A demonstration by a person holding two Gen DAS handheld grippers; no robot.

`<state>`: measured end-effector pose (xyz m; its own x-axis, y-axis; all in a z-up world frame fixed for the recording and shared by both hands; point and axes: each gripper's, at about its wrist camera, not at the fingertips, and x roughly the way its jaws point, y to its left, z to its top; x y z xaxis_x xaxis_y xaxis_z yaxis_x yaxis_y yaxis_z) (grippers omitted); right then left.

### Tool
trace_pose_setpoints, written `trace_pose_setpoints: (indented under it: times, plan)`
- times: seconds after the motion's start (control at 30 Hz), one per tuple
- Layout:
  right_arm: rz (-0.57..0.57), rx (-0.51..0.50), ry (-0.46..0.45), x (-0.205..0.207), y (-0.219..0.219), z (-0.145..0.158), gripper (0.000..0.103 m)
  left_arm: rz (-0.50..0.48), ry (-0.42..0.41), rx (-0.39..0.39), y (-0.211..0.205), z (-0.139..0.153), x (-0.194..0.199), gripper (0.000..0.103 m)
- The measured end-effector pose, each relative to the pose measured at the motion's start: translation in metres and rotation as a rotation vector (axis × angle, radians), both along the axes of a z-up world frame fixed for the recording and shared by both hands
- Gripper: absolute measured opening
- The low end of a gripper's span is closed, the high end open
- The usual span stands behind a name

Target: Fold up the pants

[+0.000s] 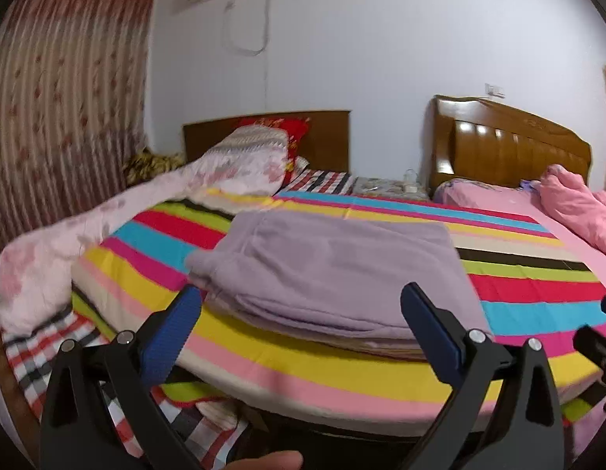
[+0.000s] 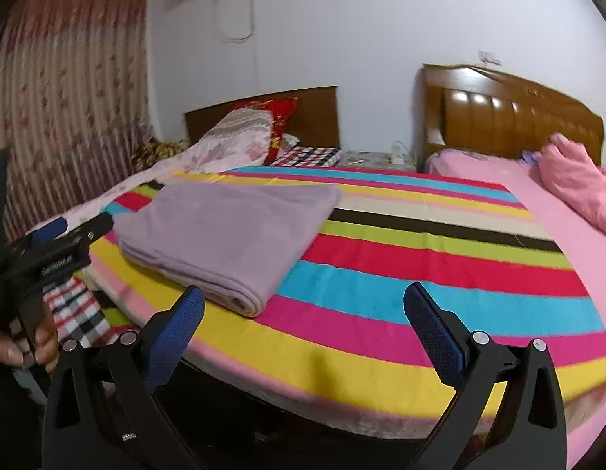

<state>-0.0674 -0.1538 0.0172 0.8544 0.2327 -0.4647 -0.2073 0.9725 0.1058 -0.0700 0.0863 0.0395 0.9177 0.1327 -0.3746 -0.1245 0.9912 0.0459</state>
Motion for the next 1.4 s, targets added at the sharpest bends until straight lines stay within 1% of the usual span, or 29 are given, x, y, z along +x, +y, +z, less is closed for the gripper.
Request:
trace_pose_setpoints:
  times: [0.1,0.2,0.37,0.6,1.4]
  plan:
    - [-0.025,0.018,-0.002,-0.0076,-0.0081,0.0013,0.099,-0.024,-0.012,0.015,-0.0054,-0.0012,-0.0032,0.102]
    - [-0.036,0.02,-0.005,-0.0091,-0.01,0.0023,0.099,-0.034,-0.007,0.008,-0.0077,-0.0012,-0.0025,0.102]
    - [-0.028,0.011,-0.005,-0.0094,-0.0091,0.0026,0.099,-0.045,0.005,0.006,-0.0054,-0.0027,0.0015,0.102]
    - [-0.027,0.007,-0.004,-0.0105,-0.0075,0.0026,0.099,-0.043,0.011,-0.005,-0.0046,-0.0032,0.002,0.102]
    - [-0.033,0.014,0.006,-0.0104,-0.0079,0.0019,0.099,-0.051,0.022,-0.009,-0.0022,-0.005,0.0048,0.102]
